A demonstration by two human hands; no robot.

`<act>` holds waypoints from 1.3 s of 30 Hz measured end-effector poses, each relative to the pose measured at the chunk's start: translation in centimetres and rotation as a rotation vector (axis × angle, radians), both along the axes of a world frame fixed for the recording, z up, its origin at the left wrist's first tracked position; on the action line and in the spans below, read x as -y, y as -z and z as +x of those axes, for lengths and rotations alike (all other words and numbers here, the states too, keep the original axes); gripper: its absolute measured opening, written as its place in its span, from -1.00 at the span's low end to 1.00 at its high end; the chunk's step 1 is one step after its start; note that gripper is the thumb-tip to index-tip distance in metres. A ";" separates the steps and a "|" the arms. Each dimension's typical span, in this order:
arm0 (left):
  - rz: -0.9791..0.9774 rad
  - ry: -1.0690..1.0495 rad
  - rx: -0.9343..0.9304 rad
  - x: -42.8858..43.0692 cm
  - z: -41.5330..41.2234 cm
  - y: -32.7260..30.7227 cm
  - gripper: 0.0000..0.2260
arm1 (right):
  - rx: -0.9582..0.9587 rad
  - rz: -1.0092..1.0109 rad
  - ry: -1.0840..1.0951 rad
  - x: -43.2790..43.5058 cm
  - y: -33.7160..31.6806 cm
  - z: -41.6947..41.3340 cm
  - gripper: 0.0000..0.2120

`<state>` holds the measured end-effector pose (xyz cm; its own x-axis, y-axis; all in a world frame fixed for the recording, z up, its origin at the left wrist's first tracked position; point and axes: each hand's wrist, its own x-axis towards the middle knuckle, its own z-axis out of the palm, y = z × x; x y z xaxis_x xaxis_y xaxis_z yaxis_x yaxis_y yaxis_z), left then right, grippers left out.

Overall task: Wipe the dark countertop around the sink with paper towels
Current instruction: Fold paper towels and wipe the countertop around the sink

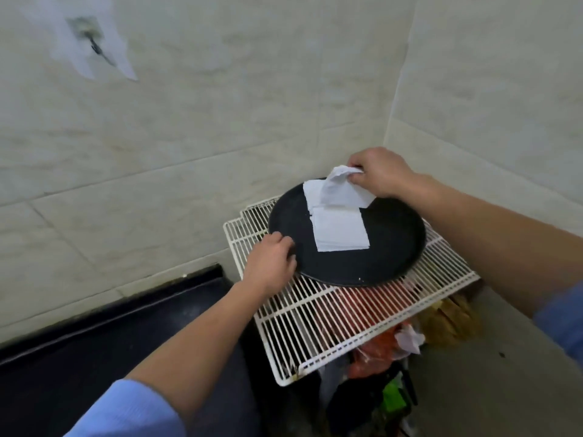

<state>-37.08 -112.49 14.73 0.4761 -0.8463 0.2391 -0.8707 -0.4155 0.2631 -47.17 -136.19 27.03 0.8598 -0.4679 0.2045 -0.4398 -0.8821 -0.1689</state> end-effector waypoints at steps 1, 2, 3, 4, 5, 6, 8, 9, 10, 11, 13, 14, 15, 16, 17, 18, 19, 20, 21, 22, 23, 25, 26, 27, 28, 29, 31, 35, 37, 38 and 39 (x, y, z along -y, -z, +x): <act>0.004 -0.029 -0.004 0.8 0.1 0.1 -0.79 | -0.035 0.016 -0.034 0.9 0.2 1.1 -0.87; 0.013 -0.057 -0.007 1.5 0.1 0.1 -0.79 | -0.071 0.032 -0.067 1.8 0.5 2.3 -0.89; 0.026 -0.082 -0.009 2.0 0.1 0.2 -0.78 | -0.106 0.044 -0.097 2.6 0.8 3.4 -0.92; 0.041 -0.107 -0.012 2.4 0.0 0.4 -0.77 | -0.139 0.052 -0.122 3.4 1.3 4.6 -0.94; 0.053 -0.129 -0.018 2.6 0.0 0.6 -0.76 | -0.168 0.057 -0.138 4.2 1.8 5.8 -0.95; 0.062 -0.146 -0.026 2.7 0.0 0.8 -0.76 | -0.192 0.059 -0.148 4.9 2.3 7.0 -0.95; 0.060 -0.172 -0.031 2.7 0.0 1.2 -0.77 | -0.224 0.067 -0.154 6.1 3.5 9.1 -0.88; 0.054 -0.181 -0.031 2.7 -0.1 1.4 -0.77 | -0.233 0.064 -0.152 6.7 4.1 10.1 -0.86; 0.049 -0.186 -0.034 2.7 -0.1 1.5 -0.78 | -0.237 0.057 -0.148 7.2 4.7 11.0 -0.85; 0.045 -0.190 -0.034 2.7 -0.1 1.6 -0.78 | -0.241 0.052 -0.142 7.8 5.2 11.8 -0.84; 0.044 -0.193 -0.031 2.9 -0.3 1.8 -0.77 | -0.259 0.053 -0.136 8.8 6.4 13.2 -0.82; 0.041 -0.194 -0.027 2.9 -0.3 1.9 -0.77 | -0.271 0.065 -0.134 9.1 7.0 13.6 -0.81; 0.034 -0.195 -0.025 2.9 -0.3 1.9 -0.77 | -0.280 0.081 -0.133 9.3 7.7 13.9 -0.79; 0.027 -0.197 -0.025 3.0 -0.3 2.0 -0.77 | -0.278 0.090 -0.136 9.4 8.3 13.9 -0.76; 0.019 -0.198 -0.024 2.9 -0.3 2.1 -0.78 | -0.254 0.084 -0.144 9.3 8.9 13.7 -0.72; 0.012 -0.198 -0.023 2.9 -0.3 2.2 -0.78 | -0.197 0.062 -0.152 9.1 9.5 13.3 -0.67; 0.004 -0.195 -0.018 2.9 -0.3 2.3 -0.79 | -0.118 0.034 -0.157 8.7 10.1 12.9 -0.62; -0.005 -0.191 -0.015 2.8 -0.3 2.3 -0.79 | -0.035 0.016 -0.166 8.1 10.7 12.4 -0.59; -0.012 -0.189 -0.015 2.8 -0.2 2.5 -0.79 | 0.020 0.015 -0.184 7.6 11.3 11.9 -0.57; -0.019 -0.187 -0.017 2.8 -0.2 2.6 -0.79 | 0.026 0.025 -0.209 7.2 12.0 11.5 -0.53; -0.028 -0.185 -0.019 2.8 -0.2 2.7 -0.79 | -0.013 0.036 -0.229 6.7 12.8 11.2 -0.48; -0.046 -0.179 -0.019 2.8 -0.2 3.0 -0.79 | -0.120 0.036 -0.238 6.3 14.4 10.8 -0.40; -0.053 -0.175 -0.018 2.7 -0.2 3.1 -0.80 | -0.145 0.024 -0.235 6.3 14.8 10.8 -0.39; -0.058 -0.172 -0.014 2.7 -0.2 3.1 -0.80 | -0.159 0.016 -0.236 6.3 14.9 10.9 -0.39; -0.063 -0.169 -0.007 2.7 -0.2 3.1 -0.80 | -0.173 0.013 -0.238 6.3 14.7 11.0 -0.39; -0.067 -0.167 -0.005 2.6 -0.2 3.1 -0.80 | -0.196 0.017 -0.239 6.2 14.4 11.1 -0.39; -0.080 -0.163 0.002 2.2 -0.1 2.7 -0.80 | -0.235 0.037 -0.225 6.0 13.5 11.1 -0.40; -0.097 -0.193 0.038 -0.6 0.0 1.2 -0.79 | -0.116 0.012 -0.202 3.4 11.0 10.8 -0.46; -0.076 -0.248 0.045 -3.8 0.2 0.6 -0.79 | -0.027 -0.025 -0.248 0.3 9.5 11.1 -0.54; -0.061 -0.285 0.037 -5.8 0.3 0.4 -0.79 | 0.007 -0.029 -0.283 -1.7 8.9 11.4 -0.58; -0.043 -0.326 0.023 -8.1 0.4 0.5 -0.80 | 0.031 -0.028 -0.322 -4.0 8.4 11.6 -0.61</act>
